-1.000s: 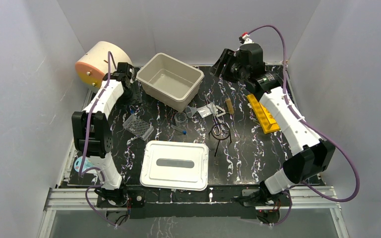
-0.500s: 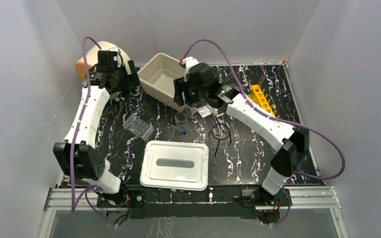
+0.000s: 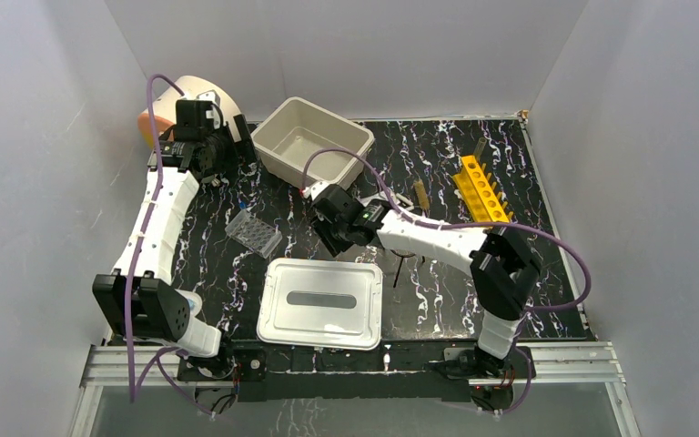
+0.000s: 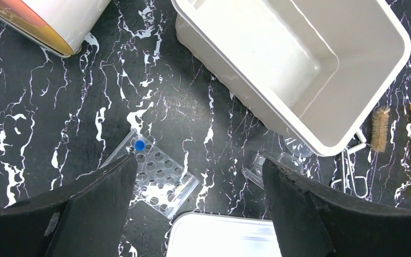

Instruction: Organize the chemistry lab equipment

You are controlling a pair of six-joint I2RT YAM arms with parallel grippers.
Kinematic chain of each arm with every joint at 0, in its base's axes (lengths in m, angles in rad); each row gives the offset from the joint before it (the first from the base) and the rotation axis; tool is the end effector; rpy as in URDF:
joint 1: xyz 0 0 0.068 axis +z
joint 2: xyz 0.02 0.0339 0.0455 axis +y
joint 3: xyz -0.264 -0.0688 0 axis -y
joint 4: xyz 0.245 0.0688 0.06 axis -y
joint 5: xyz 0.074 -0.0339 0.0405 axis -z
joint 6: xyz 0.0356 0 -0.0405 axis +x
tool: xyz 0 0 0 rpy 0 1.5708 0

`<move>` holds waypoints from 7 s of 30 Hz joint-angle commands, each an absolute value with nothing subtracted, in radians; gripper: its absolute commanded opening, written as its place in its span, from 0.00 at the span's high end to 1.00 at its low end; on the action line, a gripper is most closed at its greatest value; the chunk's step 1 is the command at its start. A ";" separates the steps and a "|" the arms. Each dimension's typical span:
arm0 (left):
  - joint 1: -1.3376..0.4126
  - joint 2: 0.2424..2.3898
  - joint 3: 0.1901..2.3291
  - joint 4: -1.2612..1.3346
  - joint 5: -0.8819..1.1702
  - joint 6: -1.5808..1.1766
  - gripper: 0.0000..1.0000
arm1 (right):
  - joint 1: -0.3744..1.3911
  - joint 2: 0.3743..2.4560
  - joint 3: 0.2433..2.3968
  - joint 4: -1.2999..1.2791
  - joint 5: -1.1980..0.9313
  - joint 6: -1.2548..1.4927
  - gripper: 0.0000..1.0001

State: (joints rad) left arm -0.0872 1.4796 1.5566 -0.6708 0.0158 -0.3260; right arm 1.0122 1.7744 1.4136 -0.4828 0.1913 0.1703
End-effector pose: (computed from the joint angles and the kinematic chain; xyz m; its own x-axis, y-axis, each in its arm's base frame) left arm 0.3252 -0.0290 0.3938 -0.5601 -0.2725 -0.7823 -0.0837 0.9581 -0.2738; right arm 0.2157 0.3324 0.2603 -0.5199 -0.5180 -0.6792 -0.6874 0.7258 -0.0273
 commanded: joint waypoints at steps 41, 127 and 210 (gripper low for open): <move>-0.081 1.429 1.546 -0.685 0.038 -0.378 0.12 | 0.959 2.013 1.381 -0.130 0.185 0.127 0.49; -0.404 1.521 1.098 0.429 0.719 -1.187 0.60 | 0.566 1.560 1.434 -0.123 -0.160 1.077 0.77; -0.423 1.458 1.252 0.297 0.594 -0.925 0.36 | 0.360 1.585 1.248 0.463 -0.722 1.387 0.80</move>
